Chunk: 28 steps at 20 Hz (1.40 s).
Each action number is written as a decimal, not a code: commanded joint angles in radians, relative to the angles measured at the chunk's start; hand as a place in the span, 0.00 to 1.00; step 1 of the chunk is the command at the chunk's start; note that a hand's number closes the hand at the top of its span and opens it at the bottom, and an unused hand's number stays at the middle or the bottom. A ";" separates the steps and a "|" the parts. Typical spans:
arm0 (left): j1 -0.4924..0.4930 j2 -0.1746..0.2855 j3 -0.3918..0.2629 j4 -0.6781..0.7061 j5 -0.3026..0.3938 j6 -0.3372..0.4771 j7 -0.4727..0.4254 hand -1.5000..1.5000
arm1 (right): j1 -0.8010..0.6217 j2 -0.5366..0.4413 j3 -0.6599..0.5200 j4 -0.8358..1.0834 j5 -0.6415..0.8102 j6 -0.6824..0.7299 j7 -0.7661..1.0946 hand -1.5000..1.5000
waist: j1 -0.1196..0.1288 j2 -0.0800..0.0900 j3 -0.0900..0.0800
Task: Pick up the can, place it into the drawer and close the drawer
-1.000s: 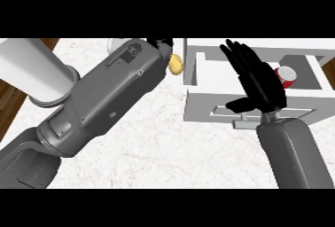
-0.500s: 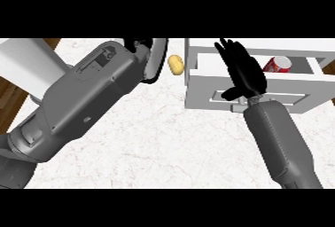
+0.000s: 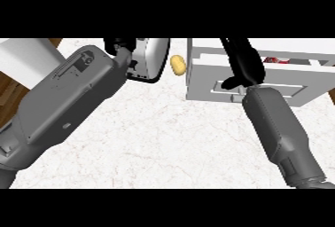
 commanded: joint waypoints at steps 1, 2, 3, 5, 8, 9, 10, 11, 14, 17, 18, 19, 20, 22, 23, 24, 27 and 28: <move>0.023 0.060 0.022 -0.040 -0.002 -0.028 0.035 0.00 | -0.048 0.022 -0.038 0.147 0.008 -0.116 0.016 0.00 | 0.007 0.021 0.016; 0.001 0.055 0.030 -0.028 -0.007 -0.018 0.050 0.00 | -0.073 0.037 -0.027 0.176 0.031 -0.109 0.043 0.00 | -0.003 0.021 0.016; 0.044 0.029 0.028 -0.039 -0.015 -0.003 0.006 0.00 | -0.089 0.004 -0.053 0.204 0.008 -0.122 0.000 0.00 | 0.008 0.027 0.016; 0.002 0.086 0.035 -0.071 -0.007 -0.029 0.079 0.00 | -0.135 -0.012 -0.071 0.239 0.013 -0.149 0.015 0.00 | 0.014 0.025 0.016; 0.060 0.090 0.017 -0.115 -0.029 -0.028 0.057 0.00 | -0.200 -0.022 -0.094 0.293 0.013 -0.173 0.038 0.00 | 0.033 0.028 0.016; 0.027 0.081 0.015 -0.098 -0.042 -0.019 0.065 0.00 | -0.199 -0.020 -0.091 0.314 0.020 -0.210 0.021 0.00 | 0.024 0.031 0.017; 0.045 0.097 0.034 -0.115 -0.030 -0.036 0.066 0.00 | -0.230 -0.028 -0.096 0.330 0.021 -0.195 0.028 0.00 | 0.029 0.031 0.016; 0.042 0.053 0.019 -0.104 -0.052 -0.002 0.043 0.00 | -0.238 -0.046 -0.102 0.348 0.017 -0.196 0.011 0.00 | 0.021 0.034 0.016; 0.020 0.062 0.012 -0.127 -0.056 0.006 0.085 0.00 | -0.294 -0.032 -0.099 0.378 0.035 -0.205 0.051 0.00 | 0.030 0.035 0.017; 0.078 0.098 0.023 -0.188 -0.051 -0.005 0.086 0.00 | -0.316 -0.079 -0.116 0.403 0.032 -0.199 0.057 0.00 | 0.049 0.034 0.016; 0.091 0.133 0.027 -0.177 -0.049 -0.047 0.094 0.00 | -0.320 -0.081 -0.115 0.410 0.032 -0.201 0.050 0.00 | 0.044 0.036 0.016; 0.062 0.103 0.034 -0.159 -0.052 -0.019 0.096 0.00 | -0.361 -0.086 -0.115 0.417 0.034 -0.167 0.054 0.00 | 0.042 0.040 0.016; 0.037 0.131 0.036 -0.167 -0.047 -0.037 0.130 0.00 | -0.374 -0.096 -0.117 0.425 0.037 -0.158 0.076 0.00 | 0.040 0.037 0.016; 0.086 0.092 0.026 -0.191 -0.062 -0.002 0.088 0.00 | -0.345 -0.093 -0.127 0.430 0.029 -0.210 0.061 0.00 | 0.050 0.043 0.017; 0.042 0.090 0.013 -0.185 -0.069 0.015 0.127 0.00 | -0.386 -0.082 -0.125 0.439 0.031 -0.170 0.074 0.00 | 0.047 0.040 0.017; 0.075 0.099 0.025 -0.212 -0.067 0.008 0.106 0.00 | -0.384 -0.106 -0.130 0.449 0.025 -0.150 0.044 0.00 | 0.054 0.039 0.017; 0.090 0.119 0.032 -0.236 -0.061 -0.003 0.122 0.00 | -0.404 -0.086 -0.193 0.457 -0.060 -0.064 -0.081 0.00 | 0.059 0.038 0.018; 0.073 0.116 0.024 -0.218 -0.064 -0.007 0.131 0.00 | -0.419 -0.064 -0.236 0.450 -0.112 -0.039 -0.116 0.00 | 0.060 0.043 0.020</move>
